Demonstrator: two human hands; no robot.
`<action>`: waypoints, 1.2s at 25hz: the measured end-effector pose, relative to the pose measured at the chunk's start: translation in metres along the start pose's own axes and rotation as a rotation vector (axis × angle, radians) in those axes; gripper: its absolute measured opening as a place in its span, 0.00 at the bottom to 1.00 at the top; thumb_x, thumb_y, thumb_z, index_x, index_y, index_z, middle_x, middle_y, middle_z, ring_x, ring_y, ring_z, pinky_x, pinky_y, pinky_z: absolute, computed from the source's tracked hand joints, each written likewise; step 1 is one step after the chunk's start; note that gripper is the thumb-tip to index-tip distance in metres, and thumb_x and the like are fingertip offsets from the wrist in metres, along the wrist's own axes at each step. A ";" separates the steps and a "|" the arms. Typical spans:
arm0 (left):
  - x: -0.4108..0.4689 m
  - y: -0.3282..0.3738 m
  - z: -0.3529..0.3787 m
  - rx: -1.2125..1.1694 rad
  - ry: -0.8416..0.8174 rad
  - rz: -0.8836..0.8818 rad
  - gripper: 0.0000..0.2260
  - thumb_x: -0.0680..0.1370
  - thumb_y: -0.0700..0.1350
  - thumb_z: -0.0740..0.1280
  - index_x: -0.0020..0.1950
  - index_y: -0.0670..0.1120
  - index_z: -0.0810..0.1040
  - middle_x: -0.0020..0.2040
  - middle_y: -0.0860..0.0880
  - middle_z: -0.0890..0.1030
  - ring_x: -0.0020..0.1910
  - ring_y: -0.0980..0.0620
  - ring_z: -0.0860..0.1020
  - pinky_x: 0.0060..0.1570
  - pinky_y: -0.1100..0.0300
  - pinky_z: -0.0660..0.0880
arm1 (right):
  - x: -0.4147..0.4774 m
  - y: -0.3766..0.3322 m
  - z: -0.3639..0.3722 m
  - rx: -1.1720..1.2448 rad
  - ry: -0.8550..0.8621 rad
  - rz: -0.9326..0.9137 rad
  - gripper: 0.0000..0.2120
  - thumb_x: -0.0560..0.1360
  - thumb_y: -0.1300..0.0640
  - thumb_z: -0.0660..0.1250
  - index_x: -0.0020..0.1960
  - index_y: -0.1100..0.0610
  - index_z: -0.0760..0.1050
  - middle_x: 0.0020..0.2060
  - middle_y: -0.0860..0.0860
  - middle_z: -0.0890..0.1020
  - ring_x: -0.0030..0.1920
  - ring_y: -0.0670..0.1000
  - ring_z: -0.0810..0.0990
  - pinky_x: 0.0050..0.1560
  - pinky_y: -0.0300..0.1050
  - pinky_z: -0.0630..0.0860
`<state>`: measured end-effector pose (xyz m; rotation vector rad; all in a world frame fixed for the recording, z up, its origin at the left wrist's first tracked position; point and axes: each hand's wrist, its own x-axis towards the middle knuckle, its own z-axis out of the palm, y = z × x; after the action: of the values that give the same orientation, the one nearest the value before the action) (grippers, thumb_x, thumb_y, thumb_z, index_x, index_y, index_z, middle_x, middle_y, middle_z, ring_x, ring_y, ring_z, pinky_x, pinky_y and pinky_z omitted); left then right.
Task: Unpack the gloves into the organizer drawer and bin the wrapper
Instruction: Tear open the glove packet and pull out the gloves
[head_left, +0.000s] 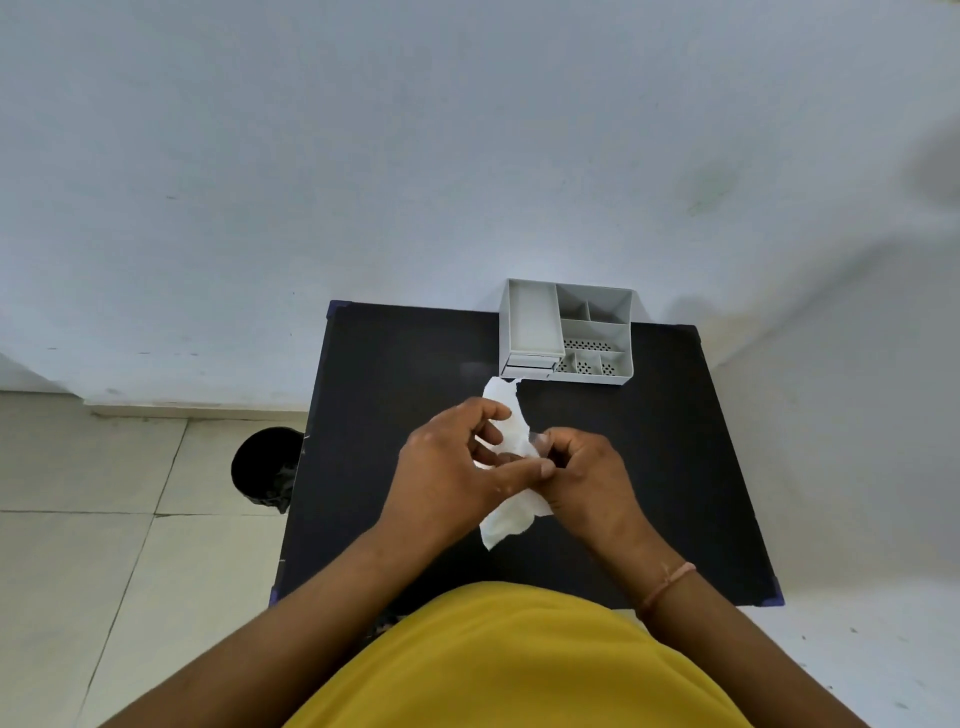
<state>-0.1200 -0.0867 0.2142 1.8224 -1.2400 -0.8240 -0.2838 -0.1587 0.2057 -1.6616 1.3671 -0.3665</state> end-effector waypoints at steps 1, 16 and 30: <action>0.003 0.001 0.002 0.030 0.026 0.020 0.29 0.67 0.68 0.77 0.64 0.57 0.82 0.49 0.60 0.83 0.43 0.63 0.84 0.46 0.65 0.83 | 0.000 -0.001 0.000 -0.040 0.022 -0.019 0.07 0.75 0.54 0.77 0.40 0.48 0.81 0.38 0.47 0.85 0.39 0.45 0.85 0.33 0.33 0.79; 0.005 0.006 0.020 -0.679 -0.086 -0.424 0.05 0.81 0.42 0.74 0.52 0.43 0.89 0.50 0.45 0.92 0.50 0.45 0.91 0.46 0.52 0.88 | -0.009 0.000 -0.034 0.404 -0.155 0.121 0.06 0.78 0.56 0.75 0.45 0.47 0.89 0.44 0.43 0.90 0.46 0.45 0.90 0.38 0.41 0.86; 0.017 0.006 0.034 -0.162 0.023 -0.417 0.21 0.76 0.53 0.79 0.63 0.53 0.73 0.56 0.51 0.82 0.50 0.47 0.87 0.36 0.60 0.86 | -0.009 0.021 -0.048 -0.015 0.088 -0.134 0.05 0.74 0.55 0.76 0.48 0.47 0.83 0.42 0.43 0.86 0.44 0.44 0.86 0.40 0.33 0.81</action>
<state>-0.1458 -0.1119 0.2015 1.9770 -0.7599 -1.0920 -0.3342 -0.1723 0.2171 -1.7721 1.3288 -0.5133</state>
